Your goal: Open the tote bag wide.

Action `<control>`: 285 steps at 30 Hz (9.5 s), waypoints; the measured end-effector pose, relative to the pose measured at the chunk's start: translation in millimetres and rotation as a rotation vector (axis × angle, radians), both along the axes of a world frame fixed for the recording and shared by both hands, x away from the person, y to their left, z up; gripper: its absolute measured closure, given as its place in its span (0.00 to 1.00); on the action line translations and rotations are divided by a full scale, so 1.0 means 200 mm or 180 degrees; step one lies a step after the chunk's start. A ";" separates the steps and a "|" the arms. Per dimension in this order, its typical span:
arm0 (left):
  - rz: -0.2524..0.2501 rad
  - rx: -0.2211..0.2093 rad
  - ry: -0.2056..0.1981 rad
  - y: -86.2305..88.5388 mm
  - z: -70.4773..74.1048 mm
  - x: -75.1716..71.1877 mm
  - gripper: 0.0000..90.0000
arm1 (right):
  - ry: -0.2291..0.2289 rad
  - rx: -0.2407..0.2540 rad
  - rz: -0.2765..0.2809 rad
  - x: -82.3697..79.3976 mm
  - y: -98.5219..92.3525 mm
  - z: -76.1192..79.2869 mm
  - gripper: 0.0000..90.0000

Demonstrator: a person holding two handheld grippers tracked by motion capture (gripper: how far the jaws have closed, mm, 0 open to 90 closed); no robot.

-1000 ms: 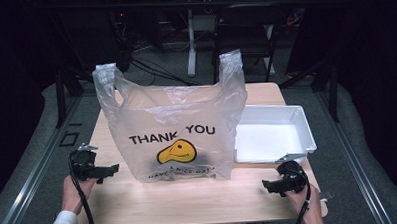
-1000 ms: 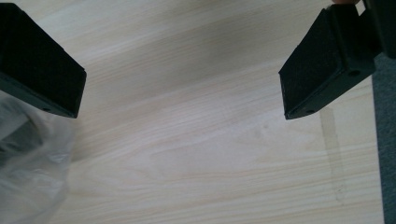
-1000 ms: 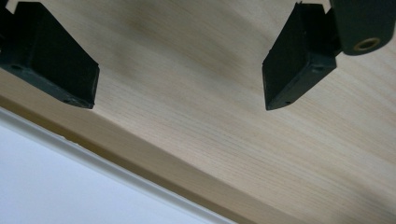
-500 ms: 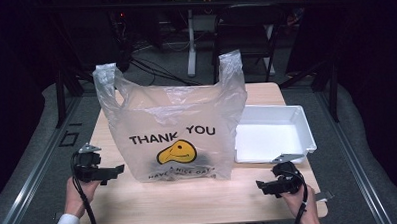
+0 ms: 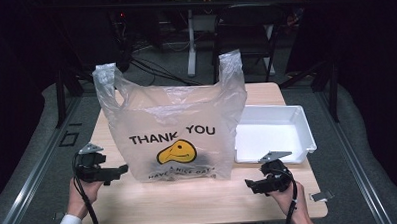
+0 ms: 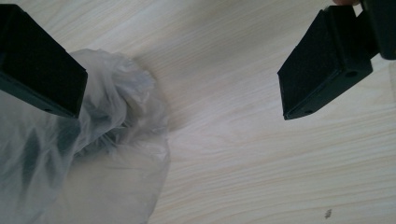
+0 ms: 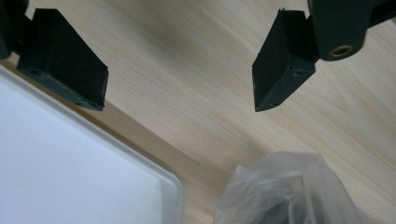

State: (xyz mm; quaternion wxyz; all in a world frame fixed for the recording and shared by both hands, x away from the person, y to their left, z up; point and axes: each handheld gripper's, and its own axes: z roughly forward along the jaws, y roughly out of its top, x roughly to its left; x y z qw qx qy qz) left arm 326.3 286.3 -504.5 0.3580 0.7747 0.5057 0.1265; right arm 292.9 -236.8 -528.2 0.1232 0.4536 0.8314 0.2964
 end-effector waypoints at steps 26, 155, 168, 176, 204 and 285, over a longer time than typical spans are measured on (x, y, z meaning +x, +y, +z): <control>-0.0473 -0.0370 -0.0311 -0.07 0.14 -0.15 0.17 | -0.0404 0.0398 0.0482 0.01 0.24 0.27 0.44; -0.0878 0.0164 0.0191 -0.28 -0.02 -0.01 1.00 | 0.0024 0.0111 0.0494 0.03 0.29 0.06 0.58; -0.0899 0.0181 0.0201 -0.29 -0.02 -0.01 1.00 | -0.0182 0.0389 0.0505 -0.04 0.24 0.18 0.38; -0.0912 0.0201 0.0234 -0.29 -0.03 -0.01 1.00 | -0.0239 0.0637 0.0846 -0.09 0.36 0.22 0.34; -0.0925 0.0284 0.0430 -0.27 -0.07 0.02 1.00 | -0.0100 0.0392 0.0921 -0.02 0.48 0.12 0.31; -0.0471 0.0228 0.0735 0.00 0.05 -0.04 0.30 | -0.0446 0.0343 0.0313 -0.03 0.26 0.21 0.50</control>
